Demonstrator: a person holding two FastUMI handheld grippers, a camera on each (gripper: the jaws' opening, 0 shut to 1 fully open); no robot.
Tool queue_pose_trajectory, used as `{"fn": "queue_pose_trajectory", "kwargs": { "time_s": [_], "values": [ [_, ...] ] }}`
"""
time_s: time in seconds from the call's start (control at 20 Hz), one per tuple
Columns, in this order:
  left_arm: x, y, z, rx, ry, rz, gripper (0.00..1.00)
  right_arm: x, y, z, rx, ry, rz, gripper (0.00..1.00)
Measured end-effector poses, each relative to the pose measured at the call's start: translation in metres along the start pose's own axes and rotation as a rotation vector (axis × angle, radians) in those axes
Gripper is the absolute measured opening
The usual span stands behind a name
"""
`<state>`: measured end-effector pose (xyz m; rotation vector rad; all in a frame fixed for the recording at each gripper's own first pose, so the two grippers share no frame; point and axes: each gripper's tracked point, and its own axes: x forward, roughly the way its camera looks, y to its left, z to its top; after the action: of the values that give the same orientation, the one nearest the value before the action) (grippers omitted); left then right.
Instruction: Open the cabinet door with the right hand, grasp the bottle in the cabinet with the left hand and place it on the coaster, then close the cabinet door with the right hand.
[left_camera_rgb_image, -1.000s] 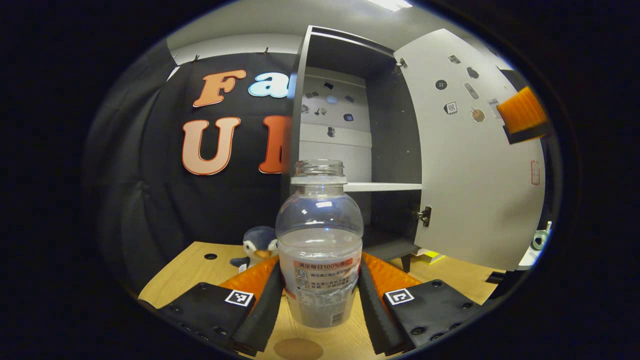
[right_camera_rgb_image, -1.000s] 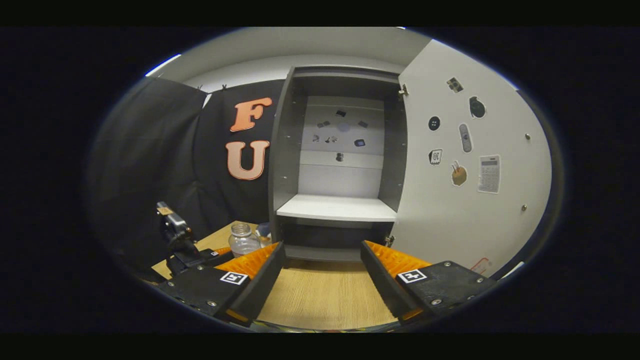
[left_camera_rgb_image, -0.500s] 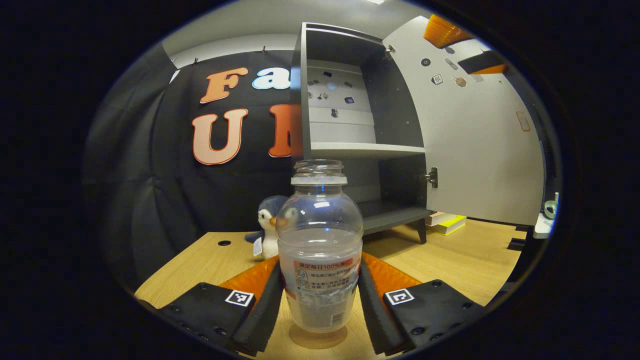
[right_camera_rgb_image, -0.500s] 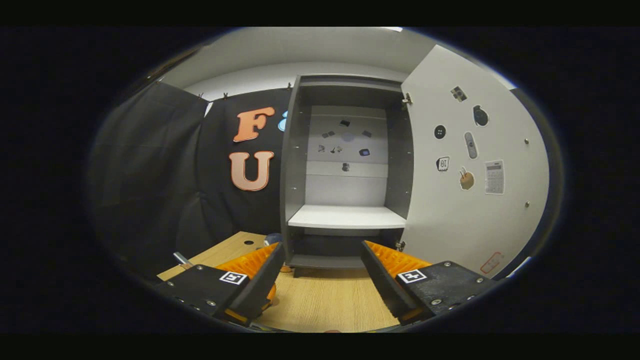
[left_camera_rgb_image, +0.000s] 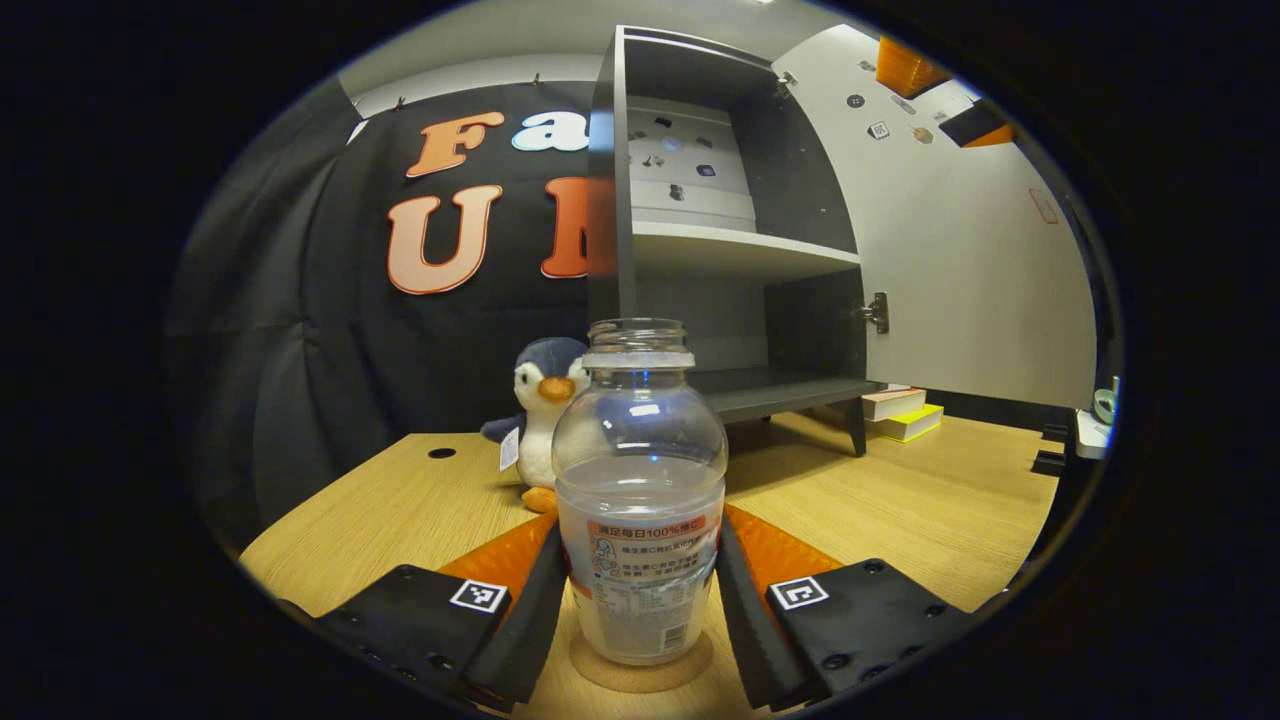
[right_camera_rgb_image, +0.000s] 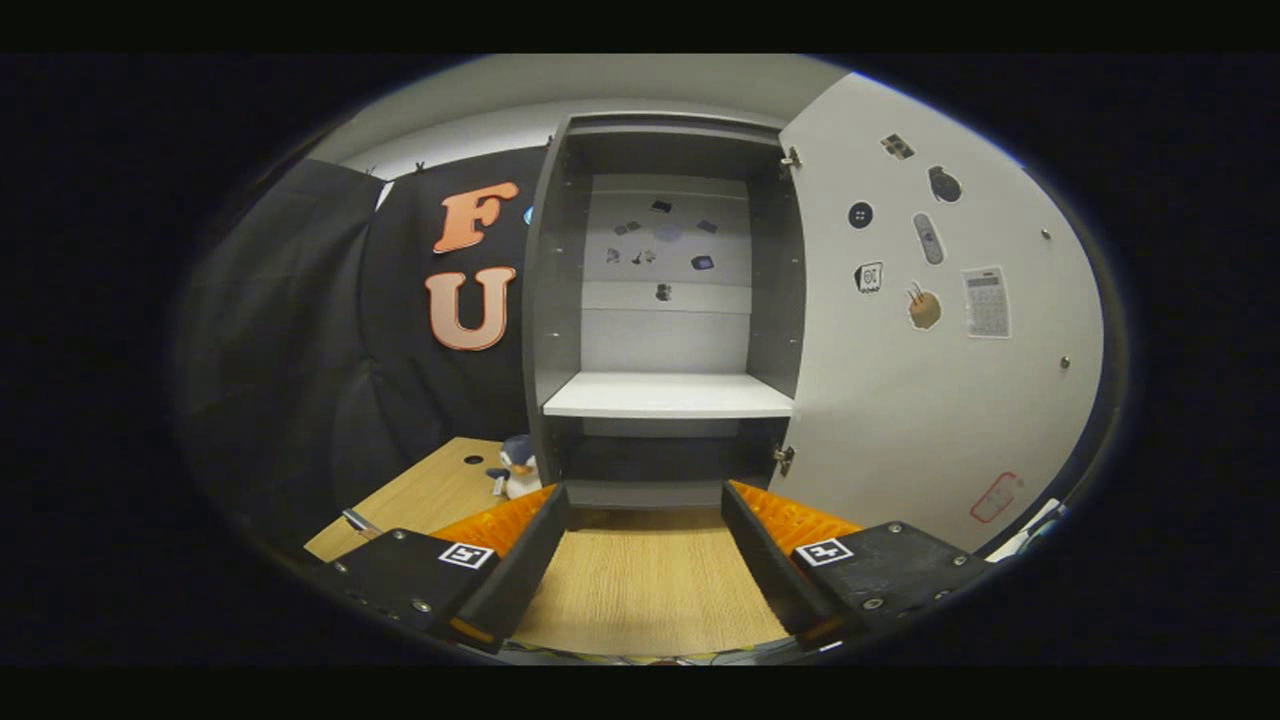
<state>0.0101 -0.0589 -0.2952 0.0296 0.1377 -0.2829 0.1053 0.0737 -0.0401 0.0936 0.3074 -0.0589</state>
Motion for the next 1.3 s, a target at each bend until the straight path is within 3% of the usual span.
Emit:
{"fn": "queue_pose_trajectory", "kwargs": {
  "time_s": [0.55,1.3],
  "values": [
    [-0.004,0.011,-0.010,-0.085,0.049,0.032,0.82,0.017,0.012,-0.014,0.000,0.046,0.028,0.94],
    [-0.006,0.015,-0.024,-0.122,0.123,0.047,0.97,0.008,0.010,-0.024,0.029,0.067,0.020,0.94]
  ]
}}
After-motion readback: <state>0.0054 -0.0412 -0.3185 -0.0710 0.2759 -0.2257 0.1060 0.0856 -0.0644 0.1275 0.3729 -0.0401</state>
